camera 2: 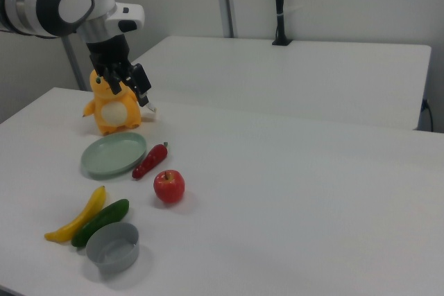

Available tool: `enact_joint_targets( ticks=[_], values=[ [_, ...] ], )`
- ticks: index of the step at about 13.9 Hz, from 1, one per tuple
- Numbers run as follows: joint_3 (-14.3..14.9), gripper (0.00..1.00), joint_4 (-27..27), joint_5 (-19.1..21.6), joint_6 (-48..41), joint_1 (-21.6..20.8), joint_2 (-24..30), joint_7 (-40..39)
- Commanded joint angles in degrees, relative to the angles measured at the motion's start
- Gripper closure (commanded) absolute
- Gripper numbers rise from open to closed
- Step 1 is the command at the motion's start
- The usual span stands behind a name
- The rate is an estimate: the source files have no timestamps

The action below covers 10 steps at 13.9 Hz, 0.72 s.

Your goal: Red apple placed in the center of the desktop

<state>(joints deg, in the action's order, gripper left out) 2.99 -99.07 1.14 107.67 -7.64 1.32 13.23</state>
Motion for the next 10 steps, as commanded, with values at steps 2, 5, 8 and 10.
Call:
enact_joint_targets(
  ticks=[2,5,8,10],
  values=[
    [0.6,0.00,2.7,-2.3,-3.3,-1.1,-1.1,-2.9],
    [0.5,0.00,2.7,-3.1,-3.3,-1.1,-1.3,-2.8],
    [0.5,0.00,2.7,-3.1,-3.3,-1.1,-1.3,-2.4],
    [0.5,0.00,2.7,-3.1,-3.3,-1.1,-1.2,-2.4]
  ],
)
